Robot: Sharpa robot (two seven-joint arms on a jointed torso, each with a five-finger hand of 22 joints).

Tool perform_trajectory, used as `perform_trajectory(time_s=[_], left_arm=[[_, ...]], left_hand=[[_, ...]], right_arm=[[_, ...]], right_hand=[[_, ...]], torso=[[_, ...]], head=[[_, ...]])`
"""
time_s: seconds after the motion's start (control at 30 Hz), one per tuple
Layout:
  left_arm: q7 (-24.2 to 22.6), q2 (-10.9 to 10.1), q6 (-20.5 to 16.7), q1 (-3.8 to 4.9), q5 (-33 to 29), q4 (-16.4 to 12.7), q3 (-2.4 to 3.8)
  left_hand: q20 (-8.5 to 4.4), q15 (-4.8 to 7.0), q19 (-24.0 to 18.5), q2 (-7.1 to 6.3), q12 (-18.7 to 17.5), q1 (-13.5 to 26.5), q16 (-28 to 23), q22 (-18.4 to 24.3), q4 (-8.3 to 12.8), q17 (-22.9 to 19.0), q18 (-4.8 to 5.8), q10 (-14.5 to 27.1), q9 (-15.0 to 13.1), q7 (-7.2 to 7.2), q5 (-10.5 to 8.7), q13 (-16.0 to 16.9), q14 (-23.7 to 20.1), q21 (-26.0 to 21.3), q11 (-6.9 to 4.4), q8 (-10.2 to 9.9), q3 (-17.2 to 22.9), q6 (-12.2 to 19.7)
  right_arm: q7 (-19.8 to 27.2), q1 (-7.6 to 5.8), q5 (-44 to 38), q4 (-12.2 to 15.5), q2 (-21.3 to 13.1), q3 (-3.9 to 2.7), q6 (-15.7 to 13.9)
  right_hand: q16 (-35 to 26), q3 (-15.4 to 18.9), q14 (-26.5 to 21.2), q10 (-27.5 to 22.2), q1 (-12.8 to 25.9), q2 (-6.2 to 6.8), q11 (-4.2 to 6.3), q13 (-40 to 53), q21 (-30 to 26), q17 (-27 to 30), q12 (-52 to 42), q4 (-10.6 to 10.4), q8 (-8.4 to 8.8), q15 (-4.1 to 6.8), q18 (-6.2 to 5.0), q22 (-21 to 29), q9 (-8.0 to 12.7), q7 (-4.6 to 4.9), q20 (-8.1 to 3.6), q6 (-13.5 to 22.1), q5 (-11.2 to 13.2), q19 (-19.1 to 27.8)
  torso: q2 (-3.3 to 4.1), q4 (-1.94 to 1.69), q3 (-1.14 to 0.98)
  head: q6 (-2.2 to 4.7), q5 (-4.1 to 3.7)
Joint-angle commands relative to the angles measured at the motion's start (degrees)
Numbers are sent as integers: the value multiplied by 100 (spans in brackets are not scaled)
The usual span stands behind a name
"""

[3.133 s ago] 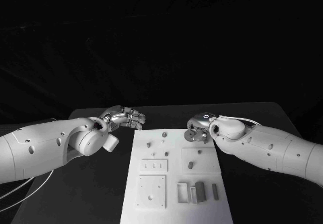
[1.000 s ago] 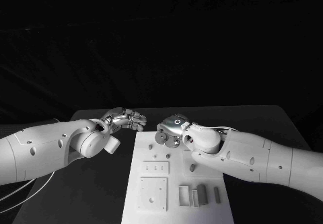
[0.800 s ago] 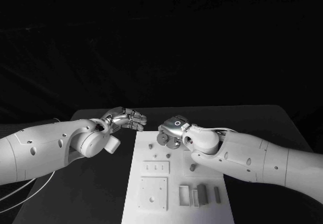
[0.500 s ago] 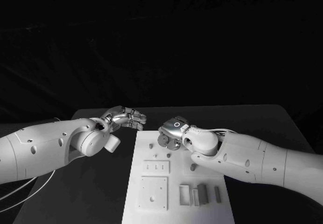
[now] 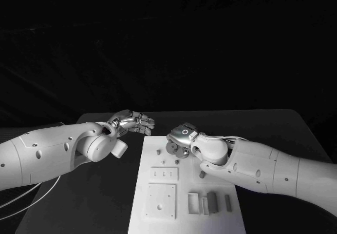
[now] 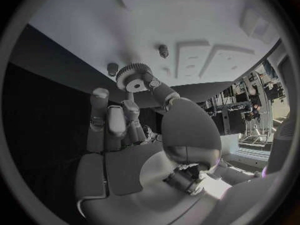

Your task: Assemble the parts on the task board

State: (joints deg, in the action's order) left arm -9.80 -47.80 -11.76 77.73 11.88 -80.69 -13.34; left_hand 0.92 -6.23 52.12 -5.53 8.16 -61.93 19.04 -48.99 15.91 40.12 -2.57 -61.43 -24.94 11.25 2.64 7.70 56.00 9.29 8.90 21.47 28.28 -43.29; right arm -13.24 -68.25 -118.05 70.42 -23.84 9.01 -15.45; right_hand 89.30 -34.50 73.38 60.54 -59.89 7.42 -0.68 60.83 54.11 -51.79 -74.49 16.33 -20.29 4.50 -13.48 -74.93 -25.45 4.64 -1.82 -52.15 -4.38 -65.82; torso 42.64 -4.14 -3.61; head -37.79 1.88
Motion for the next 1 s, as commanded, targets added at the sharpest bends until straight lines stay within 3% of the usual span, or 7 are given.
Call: perform_trajectory(time_s=[0.03,0.33,1.0], left_arm=[[-22,19,36,8,-40,6,6],[-5,37,55,8,-40,17,7],[-17,67,47,9,-35,29,11]], left_hand=[[-30,-4,9,-14,-38,38,-26,-1,6,6,-28,-21,-7,52,18,1,24,-23,7,-38,-38,17],[-30,-6,7,-18,-50,45,-36,-1,5,12,-26,-12,-7,57,18,0,21,-30,12,-49,-43,30],[-30,-7,5,-16,-56,41,-45,-2,8,17,-26,-15,-11,58,18,1,19,-36,12,-52,-43,30]], right_arm=[[-61,27,-200,-29,35,4,22],[-52,39,-192,-202,78,13,22],[-16,88,-143,-336,181,18,32]], right_hand=[[-22,-33,40,29,-47,23,-23,-7,-17,-8,-7,-15,-12,16,-152,-83,-6,248,-27,-292,-30,-19],[-26,-44,41,37,-57,33,-22,-17,-22,5,-4,-9,-10,16,-152,-82,-5,246,-30,-299,-30,-25],[-32,-54,44,44,-66,28,-23,-29,-30,11,0,-4,1,16,-152,-80,-1,248,-32,-295,-30,-30]], torso=[[5,6,1],[6,3,8],[6,12,-2]], head=[[-11,26],[-40,37],[-77,59]])
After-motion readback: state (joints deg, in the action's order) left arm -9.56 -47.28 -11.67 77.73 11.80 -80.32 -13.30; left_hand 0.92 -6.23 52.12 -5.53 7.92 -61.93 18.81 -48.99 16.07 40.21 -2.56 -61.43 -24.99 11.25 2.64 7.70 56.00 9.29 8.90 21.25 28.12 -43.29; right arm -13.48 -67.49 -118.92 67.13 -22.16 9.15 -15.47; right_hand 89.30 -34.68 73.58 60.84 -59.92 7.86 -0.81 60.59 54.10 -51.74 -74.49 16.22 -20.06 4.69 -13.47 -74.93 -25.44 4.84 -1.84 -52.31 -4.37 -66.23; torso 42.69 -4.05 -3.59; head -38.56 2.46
